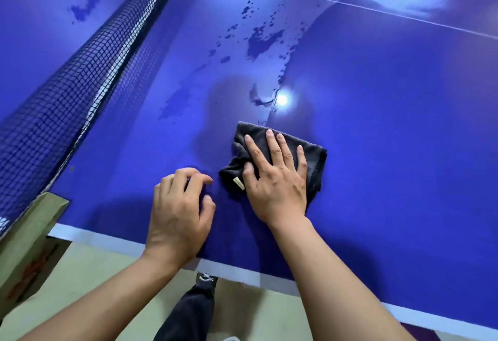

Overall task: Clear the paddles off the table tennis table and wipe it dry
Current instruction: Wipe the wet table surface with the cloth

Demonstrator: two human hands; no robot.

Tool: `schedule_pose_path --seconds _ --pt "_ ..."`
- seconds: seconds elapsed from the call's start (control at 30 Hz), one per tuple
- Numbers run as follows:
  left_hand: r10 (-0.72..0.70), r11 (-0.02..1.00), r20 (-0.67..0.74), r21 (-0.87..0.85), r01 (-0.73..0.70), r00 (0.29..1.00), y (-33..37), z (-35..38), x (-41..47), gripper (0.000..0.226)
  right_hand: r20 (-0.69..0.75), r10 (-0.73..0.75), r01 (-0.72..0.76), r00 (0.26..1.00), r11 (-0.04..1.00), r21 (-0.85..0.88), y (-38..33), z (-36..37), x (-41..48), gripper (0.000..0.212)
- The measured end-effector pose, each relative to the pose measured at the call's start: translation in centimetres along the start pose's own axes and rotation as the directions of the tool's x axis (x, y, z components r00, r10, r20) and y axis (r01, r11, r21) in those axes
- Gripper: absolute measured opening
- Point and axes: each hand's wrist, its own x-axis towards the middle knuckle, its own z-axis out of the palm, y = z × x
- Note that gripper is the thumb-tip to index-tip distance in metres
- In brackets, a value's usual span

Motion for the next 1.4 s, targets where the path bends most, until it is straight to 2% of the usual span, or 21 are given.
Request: schedule_pose_path --seconds 0.3,0.5,0.77,0.97,1.2,1.4 --pt "0.153 0.987 0.050 -0.047 -0.151 0.987 1.6 4.1 15.1 0.036 0.005 0.070 -0.070 0.998 0.997 -0.037 3.8 0.2 15.1 0.055" --pt "0.148 0.989 0.109 0.008 -0.150 0.983 2.1 6.0 25.4 0.046 -0.007 0.104 -0.104 0.995 0.991 -0.085 7.4 -0.2 25.0 0.054" --pt "0.167 0.983 0.113 0.060 -0.175 0.979 1.9 6.9 26.6 0.060 0.006 0.174 -0.173 0.985 0.982 -0.079 12.2 -0.8 35.8 0.054" --pt "0.166 0.982 0.147 0.062 -0.177 0.975 2.0 7.3 27.0 0.061 0.012 0.178 -0.176 0.984 0.980 -0.096 14.7 -0.9 42.7 0.055" --pt "0.177 0.978 0.132 0.085 -0.189 0.975 1.9 7.2 27.3 0.056 0.048 0.099 -0.096 0.994 0.993 -0.063 16.2 -1.0 50.3 0.056" --pt "0.164 0.980 0.115 0.095 -0.176 0.980 1.6 7.4 27.2 0.055 0.072 0.054 -0.049 0.996 0.996 -0.072 16.1 -0.7 51.5 0.057"
